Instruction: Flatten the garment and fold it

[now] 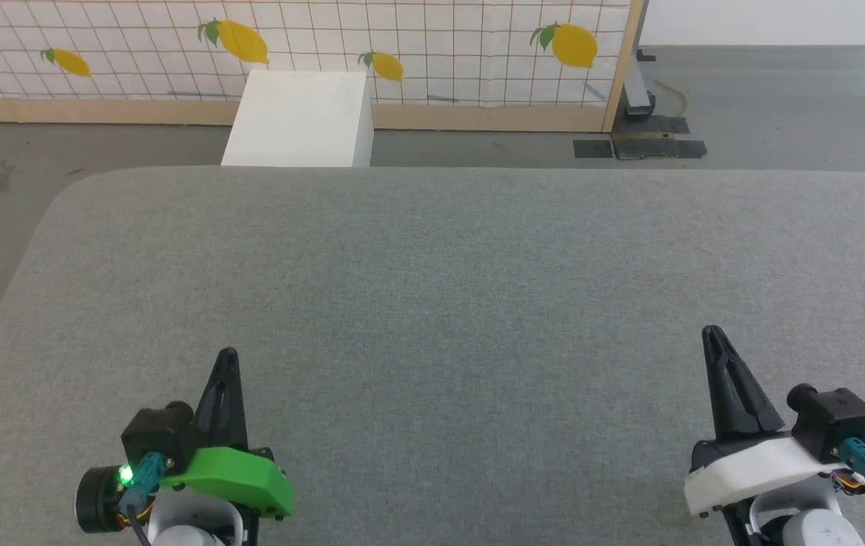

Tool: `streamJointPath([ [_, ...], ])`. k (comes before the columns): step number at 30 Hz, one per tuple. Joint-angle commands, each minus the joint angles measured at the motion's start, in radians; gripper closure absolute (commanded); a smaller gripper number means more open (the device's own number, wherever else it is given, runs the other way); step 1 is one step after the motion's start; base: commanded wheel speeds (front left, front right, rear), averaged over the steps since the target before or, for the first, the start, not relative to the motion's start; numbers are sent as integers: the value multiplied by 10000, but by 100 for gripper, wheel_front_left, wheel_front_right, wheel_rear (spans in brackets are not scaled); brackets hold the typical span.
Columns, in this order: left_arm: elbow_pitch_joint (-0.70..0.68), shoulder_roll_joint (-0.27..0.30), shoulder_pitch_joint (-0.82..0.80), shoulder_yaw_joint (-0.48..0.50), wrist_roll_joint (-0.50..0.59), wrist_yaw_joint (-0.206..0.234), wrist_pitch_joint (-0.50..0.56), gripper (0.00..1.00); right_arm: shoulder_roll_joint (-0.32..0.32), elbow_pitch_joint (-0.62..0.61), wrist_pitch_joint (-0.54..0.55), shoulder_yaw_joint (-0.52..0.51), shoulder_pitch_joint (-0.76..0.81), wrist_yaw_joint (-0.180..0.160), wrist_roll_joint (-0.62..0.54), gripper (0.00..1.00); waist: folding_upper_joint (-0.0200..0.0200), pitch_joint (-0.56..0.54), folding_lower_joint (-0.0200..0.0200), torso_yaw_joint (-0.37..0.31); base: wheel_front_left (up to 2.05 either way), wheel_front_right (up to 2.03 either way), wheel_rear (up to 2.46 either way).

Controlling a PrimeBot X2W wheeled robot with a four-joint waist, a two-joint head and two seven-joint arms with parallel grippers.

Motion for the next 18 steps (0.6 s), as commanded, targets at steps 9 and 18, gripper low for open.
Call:
streamJointPath([
  [9, -204, -55, 100, 70, 257, -40, 260, 100, 1, -204, 275, 25, 67, -4, -256, 100, 0, -34, 0, -2, 0, 0, 0],
  [18, -326, -69, 122, 99, 411, -50, 444, 100, 1, -311, 458, 34, 82, -5, -382, 100, 0, -62, 0, -3, 0, 0, 0],
])
